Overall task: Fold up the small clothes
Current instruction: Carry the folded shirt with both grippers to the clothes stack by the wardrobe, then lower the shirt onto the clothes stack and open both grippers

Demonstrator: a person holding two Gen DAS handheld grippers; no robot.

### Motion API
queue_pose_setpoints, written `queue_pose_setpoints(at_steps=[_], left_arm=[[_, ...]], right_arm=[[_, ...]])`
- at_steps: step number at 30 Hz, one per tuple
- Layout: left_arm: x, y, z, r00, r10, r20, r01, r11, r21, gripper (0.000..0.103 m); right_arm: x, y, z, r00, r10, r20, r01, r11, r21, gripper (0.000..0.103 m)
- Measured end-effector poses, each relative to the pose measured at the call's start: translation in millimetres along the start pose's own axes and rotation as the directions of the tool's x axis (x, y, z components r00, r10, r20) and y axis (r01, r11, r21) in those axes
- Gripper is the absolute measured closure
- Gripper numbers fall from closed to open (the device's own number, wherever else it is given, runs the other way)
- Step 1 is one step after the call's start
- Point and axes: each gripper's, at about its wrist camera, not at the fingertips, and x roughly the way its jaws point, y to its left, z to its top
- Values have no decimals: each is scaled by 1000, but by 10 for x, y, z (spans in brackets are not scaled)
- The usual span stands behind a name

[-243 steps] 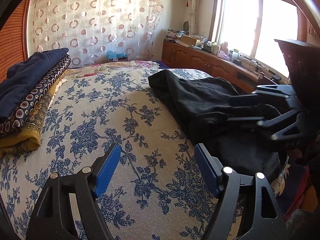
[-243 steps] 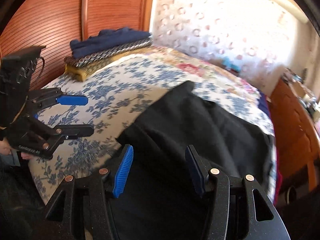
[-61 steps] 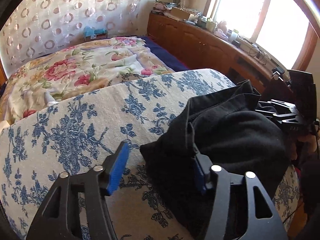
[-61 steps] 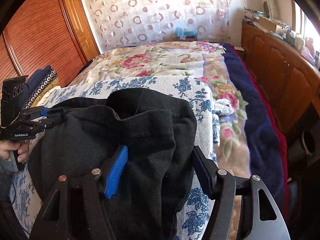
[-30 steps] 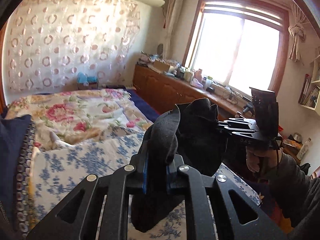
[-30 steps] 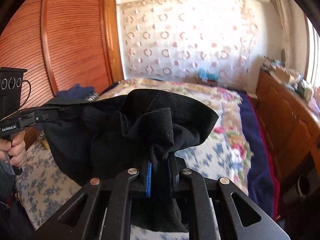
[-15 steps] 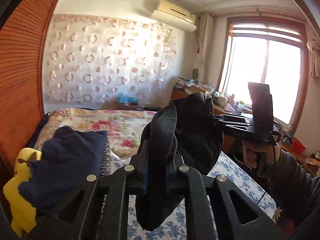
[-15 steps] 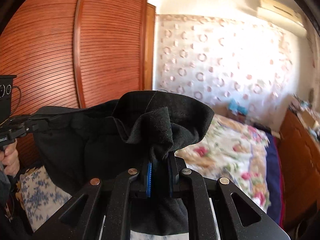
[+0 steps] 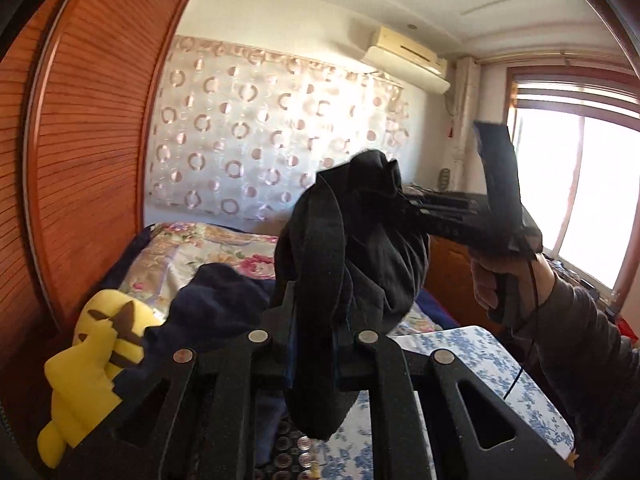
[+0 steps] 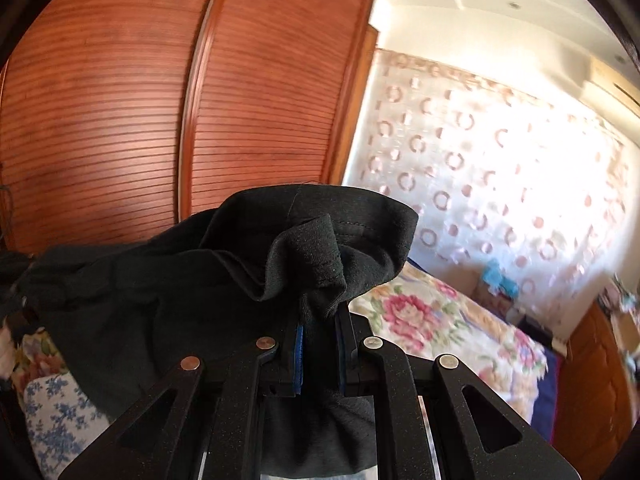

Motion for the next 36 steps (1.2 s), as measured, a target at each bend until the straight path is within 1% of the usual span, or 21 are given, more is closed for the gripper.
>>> queue_pose_setpoints(at_steps=[3, 5, 8, 11, 12, 15, 18, 19, 20, 21, 22, 23, 25, 27, 29, 33, 36], left_arm=[[29, 210, -128, 998, 60, -11, -60, 998, -36, 89], [74, 346, -208, 996, 85, -31, -87, 994, -61, 89], [157, 503, -333, 990, 122, -70, -127, 989, -78, 89], [221, 636, -392, 985, 146, -93, -154, 984, -89, 89], [231, 656, -385, 985, 147, -96, -156, 983, -93, 89], [244, 698, -439, 983, 153, -103, -164, 981, -103, 89], [212, 758, -522, 981, 163, -109, -176, 977, -119, 89], [214, 787, -539, 980, 166, -114, -180, 975, -128, 88], [206, 824, -563, 983, 149, -109, -164, 976, -144, 88], [183, 867, -568, 986, 137, -100, -151, 977, -153, 83], [157, 875, -561, 984, 149, -95, -162, 975, -151, 74], [122, 881, -552, 978, 189, -89, -200, 970, -135, 70], [72, 898, -529, 970, 233, -69, -240, 964, -116, 61], [53, 951, -515, 964, 255, -70, -262, 958, -116, 58], [84, 1005, -524, 956, 278, -91, -287, 952, -109, 58], [131, 1023, -567, 947, 298, -121, -310, 946, -99, 58], [213, 1033, -619, 930, 328, -163, -344, 936, -79, 58]], right_arm=[[404, 187, 124, 999, 39, -25, -40, 998, -58, 91], [686, 322, 164, 996, 67, -58, -72, 993, -90, 91], [1042, 430, 189, 993, 78, -90, -89, 989, -116, 91], [1319, 430, 144, 989, 91, -118, -103, 990, -101, 91], [1436, 426, 187, 988, 96, -125, -108, 990, -90, 91], [1580, 406, 224, 985, 119, -128, -129, 989, -71, 90], [1727, 415, 309, 982, 131, -139, -139, 989, -45, 86], [1673, 373, 348, 981, 129, -143, -136, 990, -35, 79], [1676, 351, 372, 983, 116, -141, -120, 993, -22, 69], [1658, 317, 400, 986, 104, -129, -106, 994, -4, 64], [1643, 327, 406, 989, 100, -113, -99, 995, 15, 55], [1604, 286, 423, 990, 99, -96, -96, 995, 39, 49], [1531, 239, 424, 991, 108, -77, -102, 992, 69, 49], [1442, 217, 386, 990, 118, -71, -113, 991, 75, 49], [1366, 221, 312, 986, 146, -79, -140, 987, 81, 49], [1335, 199, 99, 972, 196, -127, -183, 977, 105, 49], [1410, 160, 30, 968, 188, -165, -175, 981, 87, 49]])
